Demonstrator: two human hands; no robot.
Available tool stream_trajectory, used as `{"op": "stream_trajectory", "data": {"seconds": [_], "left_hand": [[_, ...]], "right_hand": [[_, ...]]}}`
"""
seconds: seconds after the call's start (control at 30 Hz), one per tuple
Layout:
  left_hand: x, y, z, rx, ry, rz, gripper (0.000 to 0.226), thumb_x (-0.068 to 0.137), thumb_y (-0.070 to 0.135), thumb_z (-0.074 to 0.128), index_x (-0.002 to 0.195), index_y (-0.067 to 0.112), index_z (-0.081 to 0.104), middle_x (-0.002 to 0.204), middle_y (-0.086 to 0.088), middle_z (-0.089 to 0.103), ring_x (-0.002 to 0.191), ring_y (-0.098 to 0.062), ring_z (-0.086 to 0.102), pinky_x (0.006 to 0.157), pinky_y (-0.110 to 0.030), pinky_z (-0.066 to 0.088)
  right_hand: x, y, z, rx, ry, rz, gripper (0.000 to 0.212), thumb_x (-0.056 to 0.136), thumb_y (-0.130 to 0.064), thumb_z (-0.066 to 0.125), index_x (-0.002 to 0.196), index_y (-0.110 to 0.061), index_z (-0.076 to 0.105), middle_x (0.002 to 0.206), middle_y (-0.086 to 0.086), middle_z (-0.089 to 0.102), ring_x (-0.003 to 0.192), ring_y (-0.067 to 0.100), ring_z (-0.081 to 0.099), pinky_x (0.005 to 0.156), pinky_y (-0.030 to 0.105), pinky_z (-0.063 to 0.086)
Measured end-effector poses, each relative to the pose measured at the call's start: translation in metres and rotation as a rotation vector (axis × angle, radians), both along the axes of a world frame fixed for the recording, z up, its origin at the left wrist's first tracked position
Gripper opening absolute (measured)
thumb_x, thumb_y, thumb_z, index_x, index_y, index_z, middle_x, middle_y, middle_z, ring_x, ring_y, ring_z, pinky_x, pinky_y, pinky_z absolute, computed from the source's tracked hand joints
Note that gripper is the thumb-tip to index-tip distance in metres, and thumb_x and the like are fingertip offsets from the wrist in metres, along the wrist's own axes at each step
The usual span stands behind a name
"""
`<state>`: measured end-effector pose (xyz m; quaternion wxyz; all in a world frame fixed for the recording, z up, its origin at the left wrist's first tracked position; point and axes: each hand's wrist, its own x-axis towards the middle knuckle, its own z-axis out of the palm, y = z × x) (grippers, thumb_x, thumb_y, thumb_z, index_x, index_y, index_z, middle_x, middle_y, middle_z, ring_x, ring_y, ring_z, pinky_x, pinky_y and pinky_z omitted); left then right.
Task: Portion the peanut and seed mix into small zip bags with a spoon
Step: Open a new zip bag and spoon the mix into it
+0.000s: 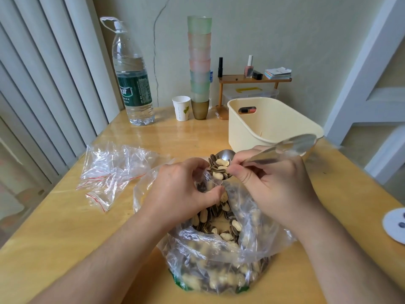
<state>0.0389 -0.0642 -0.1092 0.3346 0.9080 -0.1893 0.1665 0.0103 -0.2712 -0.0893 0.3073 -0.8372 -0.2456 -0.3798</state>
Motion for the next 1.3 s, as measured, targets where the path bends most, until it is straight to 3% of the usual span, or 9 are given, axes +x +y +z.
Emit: {"op": "stream_trajectory", "data": {"seconds": [0.07,0.13,0.2,0.33,0.67,0.87,1.0,1.2,1.3], "left_hand": [[0.0009,-0.0002,-0.0008,-0.004,0.003,0.002,0.064,0.069,0.069,0.073,0.120,0.030,0.071,0.081,0.023,0.064,0.084,0.013,0.060,0.071,-0.001,0.041],[0.0014,-0.0005,-0.0015,-0.002,-0.005,0.016,0.060,0.071,0.069,0.074,0.117,0.030,0.072,0.076,0.022,0.062,0.078,0.011,0.061,0.068,-0.003,0.041],[0.0021,-0.0004,-0.0015,-0.005,-0.011,0.024,0.059,0.072,0.070,0.073,0.115,0.029,0.073,0.072,0.021,0.062,0.075,0.010,0.061,0.065,-0.005,0.041],[0.0029,0.0013,-0.0017,-0.018,0.017,0.024,0.057,0.072,0.064,0.078,0.115,0.027,0.073,0.072,0.023,0.061,0.082,0.017,0.058,0.067,-0.004,0.042],[0.0012,0.0026,0.0007,-0.034,0.020,0.045,0.052,0.074,0.055,0.084,0.117,0.027,0.073,0.072,0.026,0.060,0.085,0.025,0.054,0.064,-0.001,0.040],[0.0001,0.0028,0.0016,-0.033,0.006,0.049,0.054,0.073,0.058,0.083,0.117,0.028,0.073,0.074,0.026,0.062,0.082,0.020,0.058,0.069,-0.003,0.045],[-0.0005,0.0019,0.0021,-0.013,-0.016,0.051,0.056,0.074,0.059,0.083,0.118,0.026,0.073,0.079,0.020,0.069,0.080,0.002,0.067,0.072,-0.013,0.051],[-0.0012,0.0020,0.0024,0.002,-0.029,0.059,0.056,0.073,0.060,0.081,0.120,0.030,0.073,0.085,0.019,0.070,0.085,0.001,0.067,0.072,-0.006,0.046],[0.0006,0.0028,0.0015,0.000,-0.034,0.056,0.055,0.074,0.060,0.080,0.119,0.028,0.073,0.085,0.019,0.071,0.083,0.002,0.067,0.076,-0.012,0.051]], "right_hand": [[-0.0017,-0.0012,0.0016,0.012,0.026,0.014,0.021,0.097,-0.031,0.070,0.090,-0.014,0.079,0.076,-0.008,0.067,0.073,0.012,0.063,0.069,0.028,0.047],[-0.0045,-0.0021,0.0024,0.013,0.092,0.100,0.005,0.094,-0.017,0.078,0.091,-0.014,0.080,0.079,-0.013,0.066,0.075,0.002,0.063,0.067,0.016,0.043],[-0.0057,-0.0015,0.0025,-0.023,0.112,0.132,0.006,0.089,-0.009,0.083,0.090,-0.014,0.081,0.078,-0.012,0.067,0.072,0.003,0.063,0.064,0.016,0.042],[-0.0047,-0.0053,0.0042,-0.030,0.093,0.130,0.006,0.086,-0.011,0.085,0.085,-0.014,0.081,0.074,-0.004,0.067,0.071,0.013,0.065,0.061,0.031,0.049],[-0.0026,-0.0095,0.0035,-0.026,0.130,0.105,0.023,0.094,-0.040,0.073,0.088,-0.019,0.080,0.079,-0.007,0.069,0.076,0.013,0.065,0.067,0.032,0.049],[-0.0057,-0.0091,0.0065,-0.011,0.097,0.119,0.013,0.093,-0.029,0.078,0.089,-0.017,0.080,0.079,-0.007,0.068,0.075,0.012,0.066,0.065,0.030,0.049],[-0.0077,-0.0056,0.0081,-0.055,0.070,0.176,0.013,0.092,-0.025,0.077,0.088,-0.014,0.080,0.078,-0.004,0.067,0.073,0.012,0.066,0.064,0.027,0.049],[-0.0058,-0.0051,0.0073,-0.046,0.043,0.166,0.012,0.091,-0.022,0.079,0.088,-0.011,0.081,0.080,-0.002,0.068,0.074,0.011,0.065,0.066,0.020,0.047],[-0.0060,-0.0052,0.0067,-0.053,0.026,0.178,0.013,0.092,-0.023,0.078,0.089,-0.010,0.081,0.081,-0.001,0.068,0.075,0.012,0.066,0.066,0.022,0.048]]}}
